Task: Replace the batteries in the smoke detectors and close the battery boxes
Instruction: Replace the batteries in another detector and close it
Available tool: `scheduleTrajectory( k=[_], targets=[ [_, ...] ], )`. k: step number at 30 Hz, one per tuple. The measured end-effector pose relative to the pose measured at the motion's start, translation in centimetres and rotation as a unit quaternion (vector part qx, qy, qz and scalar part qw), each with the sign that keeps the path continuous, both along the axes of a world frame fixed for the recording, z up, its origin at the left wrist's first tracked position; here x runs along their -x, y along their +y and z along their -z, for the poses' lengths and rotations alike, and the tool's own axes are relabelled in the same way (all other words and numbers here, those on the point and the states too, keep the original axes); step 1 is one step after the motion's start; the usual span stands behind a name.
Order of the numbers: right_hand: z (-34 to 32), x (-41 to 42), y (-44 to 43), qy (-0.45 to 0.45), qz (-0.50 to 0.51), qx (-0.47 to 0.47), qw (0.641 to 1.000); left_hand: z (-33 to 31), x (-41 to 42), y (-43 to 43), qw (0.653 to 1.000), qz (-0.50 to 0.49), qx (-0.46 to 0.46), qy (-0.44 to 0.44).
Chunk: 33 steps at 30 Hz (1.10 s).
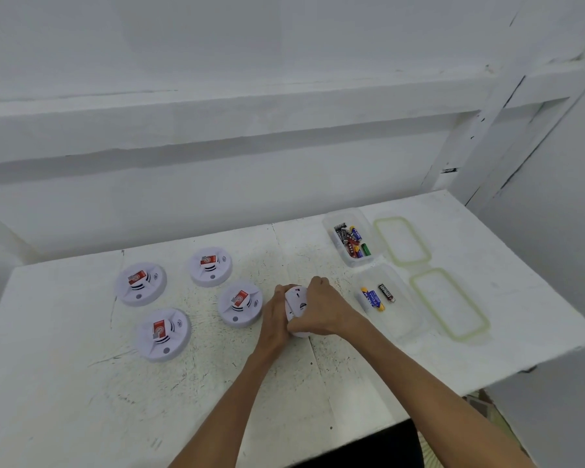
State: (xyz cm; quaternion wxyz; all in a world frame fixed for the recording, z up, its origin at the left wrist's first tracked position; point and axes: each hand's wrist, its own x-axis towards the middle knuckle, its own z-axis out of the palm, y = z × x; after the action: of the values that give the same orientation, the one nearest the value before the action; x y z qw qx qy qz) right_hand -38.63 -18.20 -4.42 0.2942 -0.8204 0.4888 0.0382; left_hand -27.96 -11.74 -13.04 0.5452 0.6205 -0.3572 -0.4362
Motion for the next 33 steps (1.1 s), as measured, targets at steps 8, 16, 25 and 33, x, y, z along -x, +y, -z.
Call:
scheduleTrajectory(
  k=[8, 16, 25, 33],
  targets=[
    [0.2, -0.1, 0.3, -0.016, -0.001, -0.010, 1.000, 0.0, 0.1, 0.7, 0.998, -0.019, 0.000, -0.063],
    [0.2, -0.1, 0.5, -0.020, -0.022, 0.000, 1.000, 1.6, -0.4, 0.5, 0.988, -0.005, 0.027, -0.151],
    [0.3, -0.2, 0.2, -0.031, -0.039, 0.017, 0.999, 1.3, -0.3, 0.1, 0.997, -0.030, 0.022, -0.068],
    [0.9, 0.7, -0.6, -0.076, -0.026, 0.080, 0.994, -1.5, -0.5, -1.0, 0.963, -0.061, -0.065, 0.253]
  ],
)
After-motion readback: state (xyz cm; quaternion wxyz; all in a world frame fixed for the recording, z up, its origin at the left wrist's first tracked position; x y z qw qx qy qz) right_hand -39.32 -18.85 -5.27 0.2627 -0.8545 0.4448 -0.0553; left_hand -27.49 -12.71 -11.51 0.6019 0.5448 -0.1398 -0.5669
